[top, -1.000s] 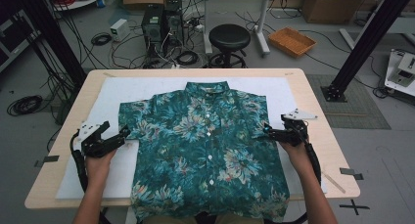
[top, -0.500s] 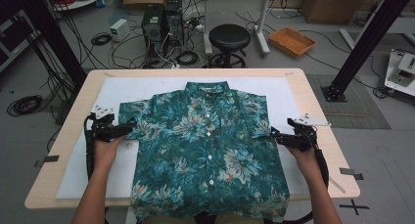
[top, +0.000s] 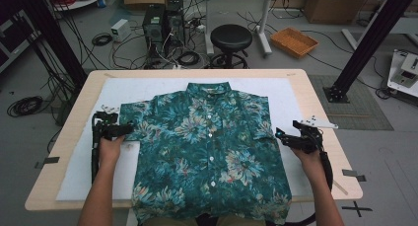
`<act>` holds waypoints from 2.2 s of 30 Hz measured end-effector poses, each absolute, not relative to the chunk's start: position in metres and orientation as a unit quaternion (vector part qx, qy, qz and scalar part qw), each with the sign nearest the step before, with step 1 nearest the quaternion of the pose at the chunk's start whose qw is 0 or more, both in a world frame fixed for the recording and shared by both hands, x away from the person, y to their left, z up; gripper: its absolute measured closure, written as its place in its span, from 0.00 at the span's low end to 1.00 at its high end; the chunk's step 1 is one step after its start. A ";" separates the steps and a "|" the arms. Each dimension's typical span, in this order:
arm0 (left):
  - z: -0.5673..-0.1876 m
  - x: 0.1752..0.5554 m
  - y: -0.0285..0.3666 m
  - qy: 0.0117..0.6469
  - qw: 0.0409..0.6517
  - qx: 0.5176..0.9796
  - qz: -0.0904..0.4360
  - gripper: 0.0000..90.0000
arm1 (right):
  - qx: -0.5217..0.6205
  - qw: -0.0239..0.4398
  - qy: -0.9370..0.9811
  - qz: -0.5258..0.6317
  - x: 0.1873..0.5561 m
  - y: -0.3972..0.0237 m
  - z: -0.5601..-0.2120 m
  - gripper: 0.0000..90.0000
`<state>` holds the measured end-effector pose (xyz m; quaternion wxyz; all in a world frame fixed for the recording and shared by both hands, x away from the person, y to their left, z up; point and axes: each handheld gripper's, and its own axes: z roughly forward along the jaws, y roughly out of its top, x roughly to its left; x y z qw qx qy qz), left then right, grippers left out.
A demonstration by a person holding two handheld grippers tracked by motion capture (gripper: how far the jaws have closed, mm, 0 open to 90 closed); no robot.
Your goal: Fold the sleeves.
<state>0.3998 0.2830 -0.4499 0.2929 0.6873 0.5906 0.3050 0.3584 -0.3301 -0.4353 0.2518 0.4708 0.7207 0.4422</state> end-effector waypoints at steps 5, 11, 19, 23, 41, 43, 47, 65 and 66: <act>-0.450 0.399 0.281 0.586 0.311 0.689 0.291 0.57 | 0.472 0.251 0.719 0.443 0.358 -0.331 -0.436 0.24; -0.450 0.395 0.278 0.585 0.325 0.687 0.282 0.97 | 0.475 0.251 0.716 0.446 0.357 -0.332 -0.435 0.24; -0.441 0.391 0.277 0.571 0.356 0.681 0.290 0.98 | 0.478 0.249 0.713 0.449 0.357 -0.335 -0.435 0.24; -0.430 0.387 0.265 0.547 0.383 0.684 0.293 0.98 | 0.479 0.248 0.712 0.449 0.357 -0.335 -0.435 0.24; -0.401 0.395 0.167 0.447 0.423 0.730 0.297 0.51 | 0.481 0.245 0.712 0.449 0.356 -0.336 -0.436 0.24; -0.398 0.395 0.173 0.459 0.427 0.717 0.305 0.49 | 0.481 0.244 0.712 0.450 0.356 -0.336 -0.436 0.24; -0.399 0.393 0.192 0.482 0.425 0.696 0.320 0.43 | 0.481 0.246 0.711 0.451 0.356 -0.336 -0.436 0.24; -0.417 0.376 0.230 0.483 0.484 0.669 0.289 0.29 | 0.467 0.270 0.715 0.446 0.357 -0.336 -0.432 0.24; -0.417 0.376 0.232 0.483 0.484 0.669 0.290 0.29 | 0.464 0.272 0.717 0.444 0.357 -0.336 -0.432 0.24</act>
